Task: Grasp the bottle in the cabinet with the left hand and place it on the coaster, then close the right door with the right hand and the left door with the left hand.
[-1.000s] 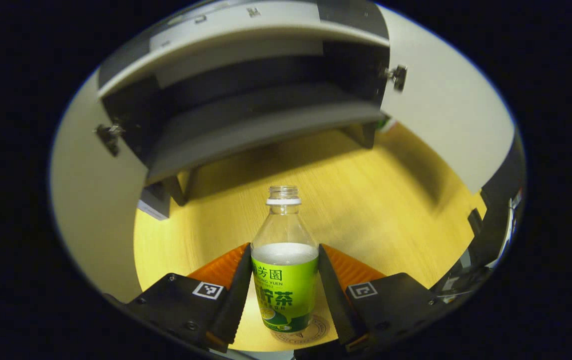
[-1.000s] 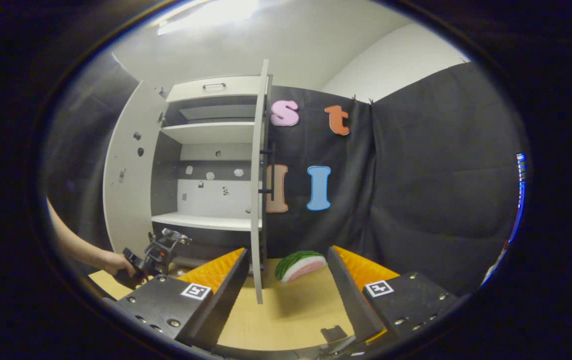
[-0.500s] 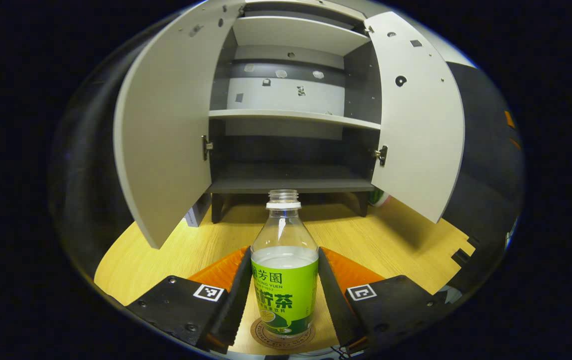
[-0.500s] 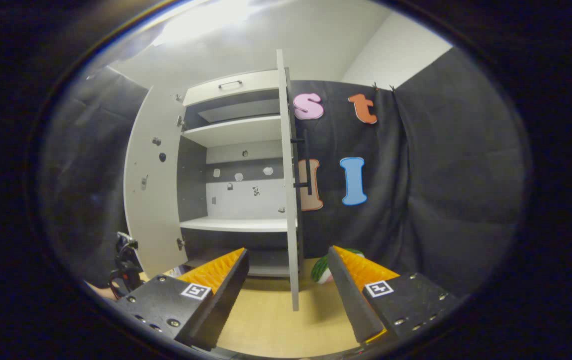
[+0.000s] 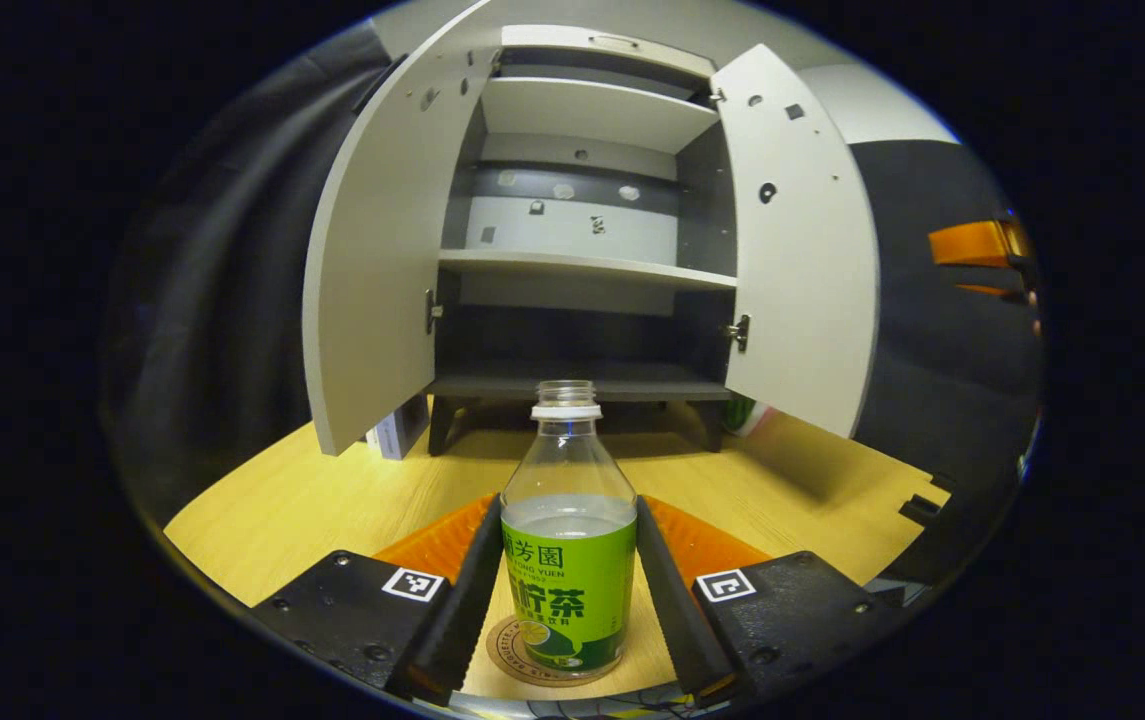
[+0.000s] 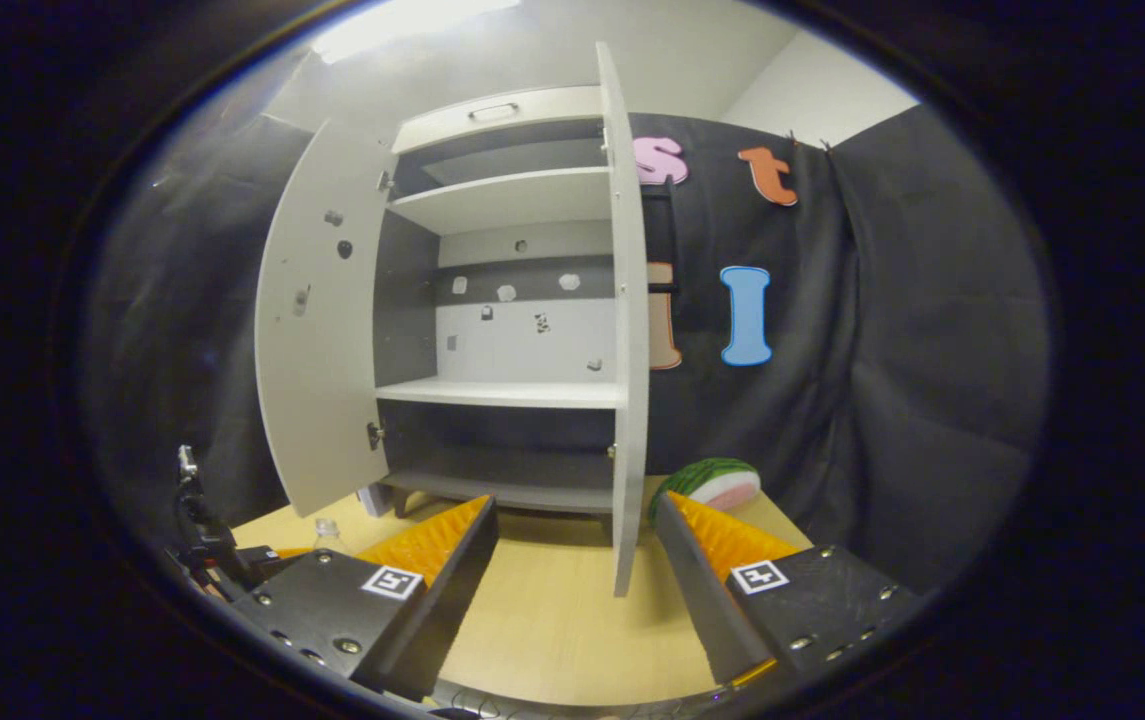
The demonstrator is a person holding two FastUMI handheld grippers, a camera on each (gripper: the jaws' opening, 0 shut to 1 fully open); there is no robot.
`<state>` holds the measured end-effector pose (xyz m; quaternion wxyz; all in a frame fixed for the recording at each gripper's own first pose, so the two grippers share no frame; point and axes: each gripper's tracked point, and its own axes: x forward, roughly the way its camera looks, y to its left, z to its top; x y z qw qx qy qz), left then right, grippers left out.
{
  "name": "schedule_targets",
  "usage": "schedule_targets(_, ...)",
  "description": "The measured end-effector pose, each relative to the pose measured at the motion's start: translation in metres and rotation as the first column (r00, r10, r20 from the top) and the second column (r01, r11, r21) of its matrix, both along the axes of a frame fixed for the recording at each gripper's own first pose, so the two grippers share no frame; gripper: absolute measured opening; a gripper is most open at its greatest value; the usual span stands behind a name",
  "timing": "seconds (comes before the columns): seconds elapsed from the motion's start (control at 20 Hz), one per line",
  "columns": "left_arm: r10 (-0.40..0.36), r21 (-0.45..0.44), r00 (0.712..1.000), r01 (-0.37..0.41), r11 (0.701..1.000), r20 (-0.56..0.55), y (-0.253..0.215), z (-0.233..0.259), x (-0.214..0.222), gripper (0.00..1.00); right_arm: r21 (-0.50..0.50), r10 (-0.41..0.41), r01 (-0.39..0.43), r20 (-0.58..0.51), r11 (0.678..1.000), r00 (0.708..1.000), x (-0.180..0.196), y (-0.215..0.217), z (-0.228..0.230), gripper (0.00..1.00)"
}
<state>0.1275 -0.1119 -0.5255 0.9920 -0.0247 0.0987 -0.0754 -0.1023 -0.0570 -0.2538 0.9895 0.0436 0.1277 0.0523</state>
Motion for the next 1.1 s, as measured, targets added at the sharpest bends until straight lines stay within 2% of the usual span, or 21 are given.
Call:
schedule_targets(0.3, -0.084, 0.041, 0.996, 0.083, 0.996, 0.026, -0.006, 0.003, -0.003, 0.79, -0.005, -0.033, 0.033, -0.078, 0.999, 0.996, 0.001, -0.008, -0.039, 0.96)
schedule_targets(0.5, -0.124, 0.086, 0.992, 0.123, 0.989, -0.001, -0.002, 0.0, -0.012, 0.8, -0.012, -0.034, 0.033, -0.075, 0.999, 0.997, 0.003, -0.01, -0.039, 0.96)
schedule_targets(0.65, -0.116, 0.128, 0.993, 0.118, 0.985, -0.025, 0.006, -0.005, -0.015, 0.82, -0.009, -0.046, 0.045, -0.067, 0.999, 0.997, 0.007, -0.016, -0.036, 0.94)
schedule_targets(0.7, -0.113, 0.143, 0.993, 0.118, 0.983, -0.042, 0.009, -0.007, -0.017, 0.83, -0.008, -0.054, 0.054, -0.067, 0.999, 0.996, 0.009, -0.019, -0.036, 0.96)
schedule_targets(0.9, -0.171, 0.207, 0.983, 0.181, 0.961, -0.067, 0.011, -0.006, -0.019, 0.86, -0.005, -0.077, 0.077, -0.058, 0.997, 0.995, 0.01, -0.028, -0.03, 0.96)
schedule_targets(1.0, -0.175, 0.199, 0.983, 0.184, 0.962, -0.063, 0.013, 0.001, -0.018, 1.0, -0.015, -0.083, 0.082, -0.048, 0.997, 0.995, 0.01, -0.034, -0.025, 0.96)
schedule_targets(1.1, -0.188, 0.156, 0.981, 0.194, 0.968, -0.053, 0.005, 0.01, -0.016, 0.98, -0.023, -0.098, 0.097, -0.033, 0.995, 0.995, 0.01, -0.043, -0.013, 0.96)
